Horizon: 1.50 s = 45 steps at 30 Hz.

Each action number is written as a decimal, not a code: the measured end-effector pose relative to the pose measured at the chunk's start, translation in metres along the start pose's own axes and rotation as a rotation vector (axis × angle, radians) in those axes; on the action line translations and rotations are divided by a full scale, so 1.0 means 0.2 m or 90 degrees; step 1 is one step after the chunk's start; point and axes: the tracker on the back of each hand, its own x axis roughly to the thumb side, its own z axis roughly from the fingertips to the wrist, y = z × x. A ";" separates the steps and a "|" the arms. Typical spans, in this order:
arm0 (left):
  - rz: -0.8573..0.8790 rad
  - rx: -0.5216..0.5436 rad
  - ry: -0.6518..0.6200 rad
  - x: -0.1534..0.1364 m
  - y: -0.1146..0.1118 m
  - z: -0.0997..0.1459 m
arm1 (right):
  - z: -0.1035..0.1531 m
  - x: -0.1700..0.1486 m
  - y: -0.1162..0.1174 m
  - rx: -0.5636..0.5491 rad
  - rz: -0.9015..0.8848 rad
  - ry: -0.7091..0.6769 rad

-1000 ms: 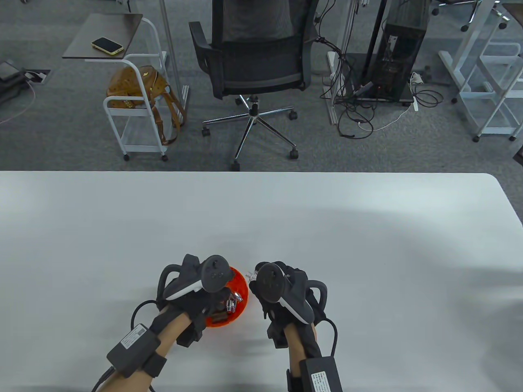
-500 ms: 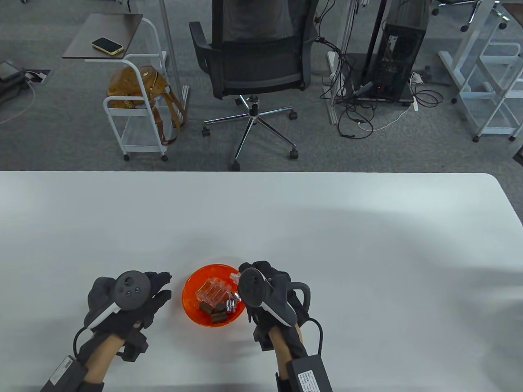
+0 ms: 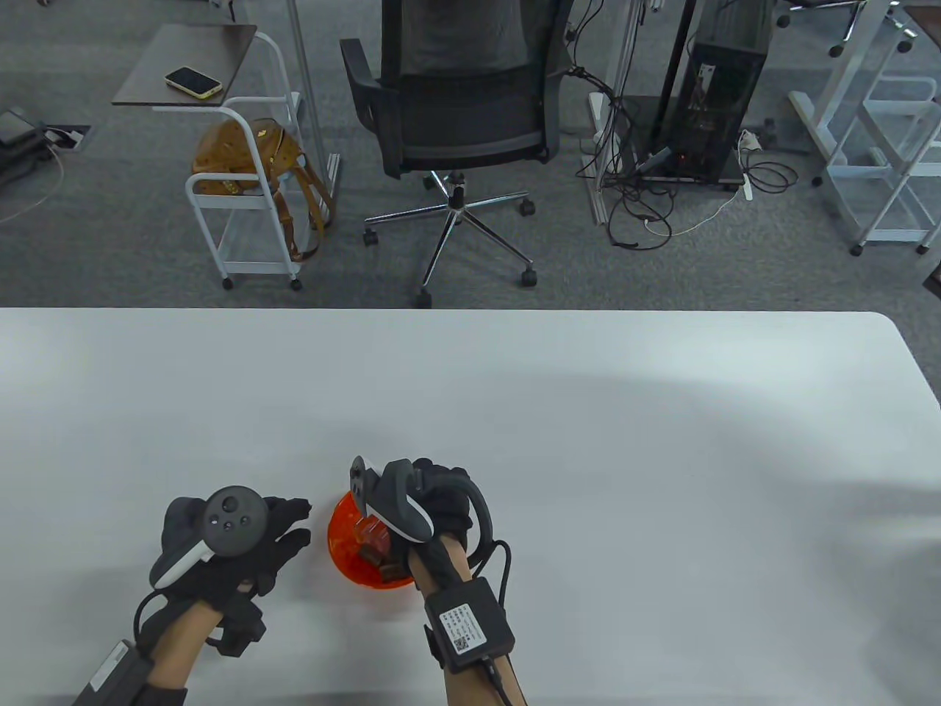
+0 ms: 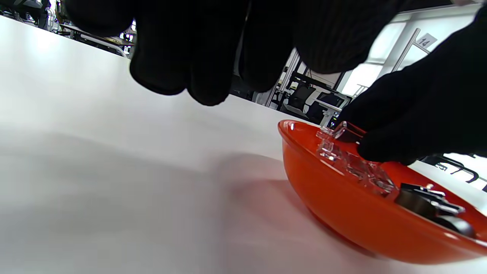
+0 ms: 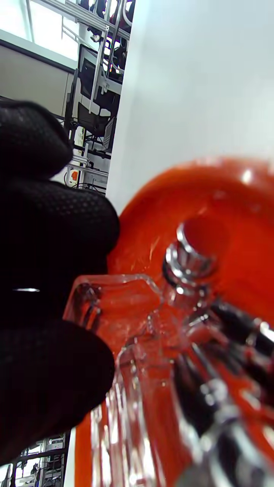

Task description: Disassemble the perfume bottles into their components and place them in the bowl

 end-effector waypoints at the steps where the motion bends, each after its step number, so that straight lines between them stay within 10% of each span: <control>1: -0.002 -0.001 -0.001 0.00 0.00 0.00 | 0.00 0.00 0.00 0.001 0.004 -0.002; 12: -0.044 0.008 -0.009 0.02 -0.01 -0.01 | 0.08 -0.15 -0.08 -0.038 -0.095 -0.003; 26: -0.190 0.220 -0.025 0.08 0.16 0.10 | 0.33 -0.60 -0.13 -0.361 0.040 -0.015; 45: -0.195 0.237 -0.020 0.08 0.18 0.10 | 0.35 -0.77 -0.14 -0.389 0.053 0.036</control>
